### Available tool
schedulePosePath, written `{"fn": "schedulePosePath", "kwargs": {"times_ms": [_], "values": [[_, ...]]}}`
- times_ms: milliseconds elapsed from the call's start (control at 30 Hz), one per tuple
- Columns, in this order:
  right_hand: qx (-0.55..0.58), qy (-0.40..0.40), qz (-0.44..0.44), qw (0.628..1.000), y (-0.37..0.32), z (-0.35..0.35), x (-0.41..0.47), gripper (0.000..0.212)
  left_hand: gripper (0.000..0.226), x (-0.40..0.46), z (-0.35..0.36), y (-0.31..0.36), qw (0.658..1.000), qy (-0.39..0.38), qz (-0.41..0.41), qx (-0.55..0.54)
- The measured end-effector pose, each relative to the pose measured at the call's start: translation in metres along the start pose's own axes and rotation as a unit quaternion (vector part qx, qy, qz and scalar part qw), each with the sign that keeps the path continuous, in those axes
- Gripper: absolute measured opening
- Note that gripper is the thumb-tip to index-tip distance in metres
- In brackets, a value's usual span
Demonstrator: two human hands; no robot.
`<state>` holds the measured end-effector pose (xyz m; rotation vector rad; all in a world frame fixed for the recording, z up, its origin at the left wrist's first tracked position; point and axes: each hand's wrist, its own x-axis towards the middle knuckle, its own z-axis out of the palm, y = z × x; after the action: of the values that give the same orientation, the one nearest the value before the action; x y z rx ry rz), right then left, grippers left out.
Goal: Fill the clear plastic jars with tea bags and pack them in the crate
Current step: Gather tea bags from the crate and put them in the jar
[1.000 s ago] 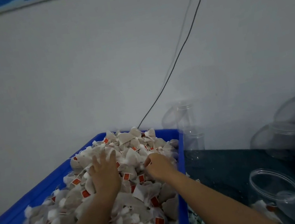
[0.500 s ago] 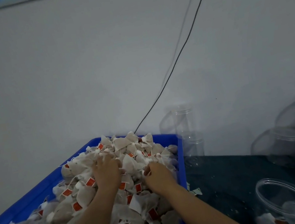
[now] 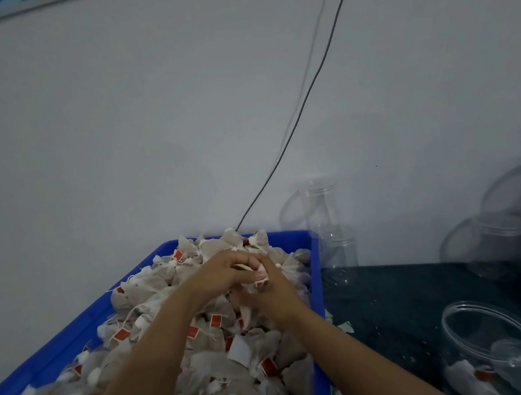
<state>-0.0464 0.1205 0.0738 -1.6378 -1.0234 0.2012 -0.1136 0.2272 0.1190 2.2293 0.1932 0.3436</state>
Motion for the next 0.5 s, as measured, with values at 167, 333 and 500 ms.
{"fn": "schedulePosePath", "kwargs": {"times_ms": [167, 333, 500], "values": [[-0.083, 0.038, 0.106, 0.990, 0.005, -0.005, 0.004, 0.019, 0.010, 0.002, -0.002, 0.002, 0.989, 0.085, 0.031, -0.113], [-0.065, 0.062, 0.113, 0.990, 0.012, -0.005, -0.001, 0.022, 0.033, 0.003, -0.001, -0.057, 0.927, 0.243, -0.151, 0.242], [-0.244, 0.067, 0.078, 0.964, 0.020, -0.003, 0.003, 0.018, 0.092, -0.007, 0.005, -0.096, 0.838, 0.069, -0.203, 0.502]]}}
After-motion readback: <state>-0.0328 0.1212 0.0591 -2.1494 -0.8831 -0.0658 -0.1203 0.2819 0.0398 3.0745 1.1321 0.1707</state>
